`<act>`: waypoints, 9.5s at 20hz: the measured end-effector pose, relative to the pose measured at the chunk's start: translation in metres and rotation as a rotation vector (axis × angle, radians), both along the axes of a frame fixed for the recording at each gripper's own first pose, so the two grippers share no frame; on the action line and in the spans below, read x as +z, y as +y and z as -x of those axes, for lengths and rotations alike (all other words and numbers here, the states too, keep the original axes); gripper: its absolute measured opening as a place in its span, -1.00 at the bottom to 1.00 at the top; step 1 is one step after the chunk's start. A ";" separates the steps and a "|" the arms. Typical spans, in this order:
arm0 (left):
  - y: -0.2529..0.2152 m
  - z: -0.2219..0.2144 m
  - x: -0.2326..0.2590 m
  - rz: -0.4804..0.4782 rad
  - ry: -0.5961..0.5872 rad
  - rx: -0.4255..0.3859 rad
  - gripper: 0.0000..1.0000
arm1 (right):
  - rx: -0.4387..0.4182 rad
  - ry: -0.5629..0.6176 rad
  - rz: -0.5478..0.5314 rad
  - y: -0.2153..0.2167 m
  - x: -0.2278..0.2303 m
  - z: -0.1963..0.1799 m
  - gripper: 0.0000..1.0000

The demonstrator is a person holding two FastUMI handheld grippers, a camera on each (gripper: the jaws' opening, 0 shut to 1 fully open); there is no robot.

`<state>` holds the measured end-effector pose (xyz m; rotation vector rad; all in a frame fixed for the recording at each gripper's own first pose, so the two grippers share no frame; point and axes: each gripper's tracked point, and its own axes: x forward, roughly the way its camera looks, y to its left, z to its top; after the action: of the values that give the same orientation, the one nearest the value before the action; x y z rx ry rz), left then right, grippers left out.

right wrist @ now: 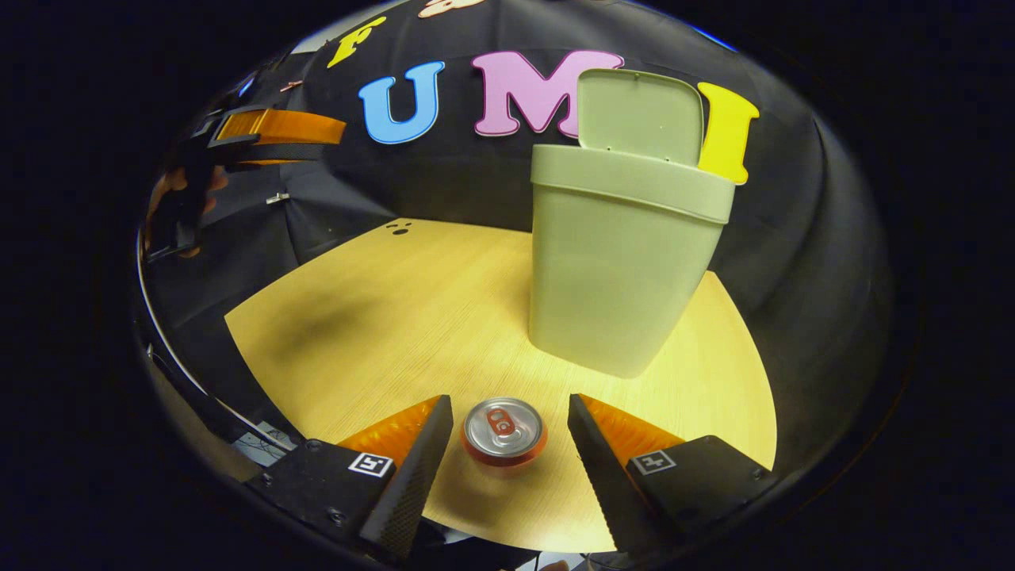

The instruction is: Press the lid of the desktop garbage bin to open it, pick up the crumpled paper on the desktop and throw it into the bin, then pick up the pop can on the desktop and drop it into the bin, and finally close the garbage bin lid.

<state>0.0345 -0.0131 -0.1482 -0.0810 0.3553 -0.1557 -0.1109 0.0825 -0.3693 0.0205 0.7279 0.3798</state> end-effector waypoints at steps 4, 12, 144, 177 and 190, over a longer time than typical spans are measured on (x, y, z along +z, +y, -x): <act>0.015 0.009 -0.006 -0.012 0.015 0.020 0.91 | 0.018 0.034 0.025 0.006 -0.019 0.005 0.85; 0.026 0.012 -0.012 -0.010 0.030 0.038 0.91 | 0.016 0.080 0.051 0.007 -0.041 0.005 0.85; -0.021 -0.016 -0.017 0.036 0.076 0.099 0.92 | -0.306 -0.516 -0.128 -0.132 0.269 -0.301 0.89; -0.016 -0.002 -0.023 0.059 0.079 0.104 0.92 | -0.237 -0.241 -0.045 -0.085 0.131 -0.245 0.92; -0.008 0.005 -0.001 0.060 0.016 0.049 0.91 | -0.315 -0.410 -0.155 -0.087 0.203 -0.221 0.82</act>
<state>0.0296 -0.0213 -0.1495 -0.1505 0.3645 -0.1174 0.1101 -0.0050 -0.1664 0.1959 0.2808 0.1297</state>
